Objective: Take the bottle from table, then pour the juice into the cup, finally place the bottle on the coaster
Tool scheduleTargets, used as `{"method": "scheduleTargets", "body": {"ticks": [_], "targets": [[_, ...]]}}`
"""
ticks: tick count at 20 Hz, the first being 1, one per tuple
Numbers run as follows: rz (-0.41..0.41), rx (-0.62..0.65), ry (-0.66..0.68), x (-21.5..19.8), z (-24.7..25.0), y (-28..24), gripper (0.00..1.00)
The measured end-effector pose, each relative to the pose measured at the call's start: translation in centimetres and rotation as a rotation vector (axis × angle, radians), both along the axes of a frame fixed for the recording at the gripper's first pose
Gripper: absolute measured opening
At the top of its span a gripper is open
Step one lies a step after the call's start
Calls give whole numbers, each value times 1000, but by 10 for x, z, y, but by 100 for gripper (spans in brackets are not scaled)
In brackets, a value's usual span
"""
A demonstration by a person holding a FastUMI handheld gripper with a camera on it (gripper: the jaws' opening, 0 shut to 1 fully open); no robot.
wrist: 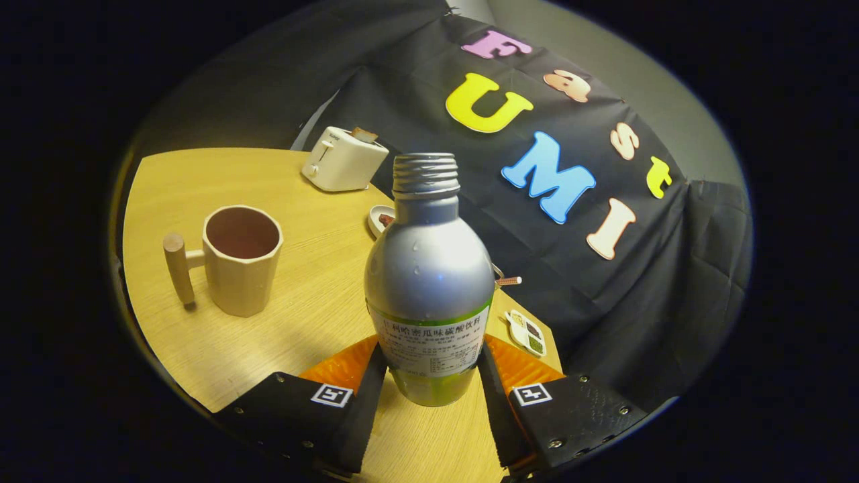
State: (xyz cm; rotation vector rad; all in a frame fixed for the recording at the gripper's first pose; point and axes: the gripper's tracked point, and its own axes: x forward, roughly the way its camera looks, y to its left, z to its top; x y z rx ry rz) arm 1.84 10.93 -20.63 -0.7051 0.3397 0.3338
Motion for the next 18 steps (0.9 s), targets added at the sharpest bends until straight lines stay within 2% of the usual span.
{"method": "scheduleTargets", "body": {"ticks": [6,18], "targets": [[56,-145,-2,4,-10,16,72],[92,-353,39,4,-12,28,72]]}}
